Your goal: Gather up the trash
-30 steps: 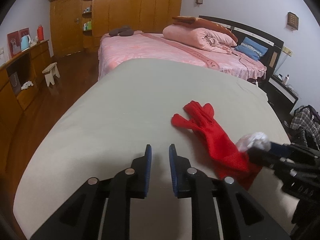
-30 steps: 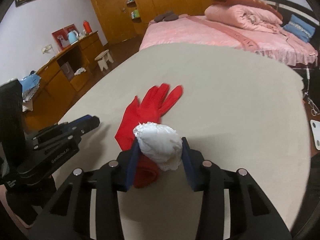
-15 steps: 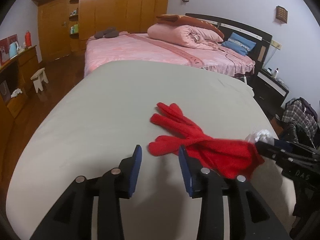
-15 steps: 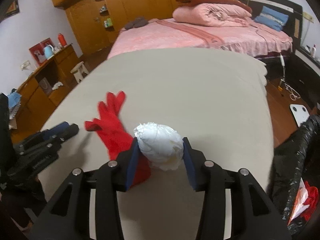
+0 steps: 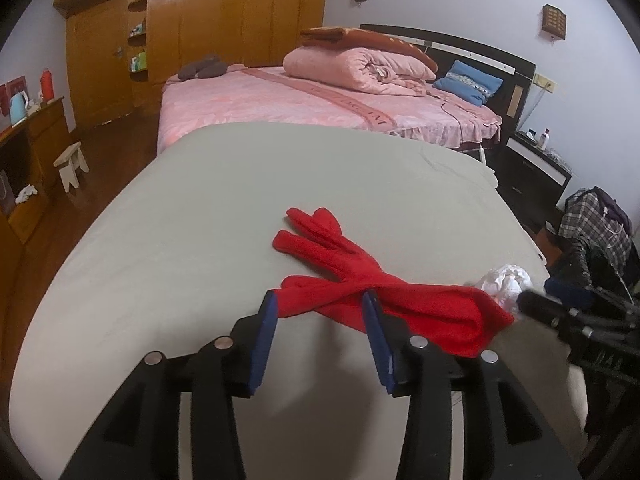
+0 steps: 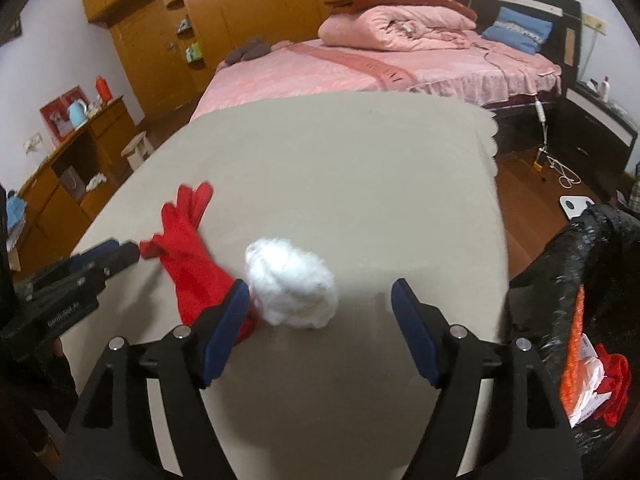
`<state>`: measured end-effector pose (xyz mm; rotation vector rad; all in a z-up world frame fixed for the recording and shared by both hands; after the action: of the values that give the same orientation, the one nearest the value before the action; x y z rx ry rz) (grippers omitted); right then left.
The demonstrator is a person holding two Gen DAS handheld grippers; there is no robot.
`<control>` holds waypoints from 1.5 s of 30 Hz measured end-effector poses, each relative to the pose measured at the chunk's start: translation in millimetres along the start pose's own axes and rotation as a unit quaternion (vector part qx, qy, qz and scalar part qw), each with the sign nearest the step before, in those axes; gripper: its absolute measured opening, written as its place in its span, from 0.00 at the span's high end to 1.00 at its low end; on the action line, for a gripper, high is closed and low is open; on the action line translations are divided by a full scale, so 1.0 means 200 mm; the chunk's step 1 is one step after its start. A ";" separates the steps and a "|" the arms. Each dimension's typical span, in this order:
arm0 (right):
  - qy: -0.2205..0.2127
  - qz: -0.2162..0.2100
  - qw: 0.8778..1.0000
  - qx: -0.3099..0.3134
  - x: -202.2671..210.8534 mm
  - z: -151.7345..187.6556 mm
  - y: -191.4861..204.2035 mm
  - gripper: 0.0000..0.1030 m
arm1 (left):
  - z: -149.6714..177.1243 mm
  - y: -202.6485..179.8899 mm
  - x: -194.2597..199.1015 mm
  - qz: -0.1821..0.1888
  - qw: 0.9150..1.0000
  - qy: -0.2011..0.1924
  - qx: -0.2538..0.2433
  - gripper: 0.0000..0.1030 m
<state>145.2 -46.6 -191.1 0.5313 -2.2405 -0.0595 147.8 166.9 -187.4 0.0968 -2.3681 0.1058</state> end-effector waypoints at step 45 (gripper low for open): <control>0.003 -0.012 1.000 -0.013 -0.07 -0.07 -0.07 0.64 | -0.05 -0.17 -0.29 0.006 0.999 0.053 -0.005 0.26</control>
<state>167.8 -51.8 -194.7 0.5429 -2.2247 -0.0992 198.8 135.7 -219.4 0.0702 -2.2630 0.1020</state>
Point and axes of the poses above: each gripper's, at about its wrist camera, not at the fingertips, and x roughly against the way its jaws point, y to its left, z to its underside, the point moved 3 cm from there along -x, roughly the way its jaws point, and after that the axes turned 3 degrees about -z, right-handed, at the moved point
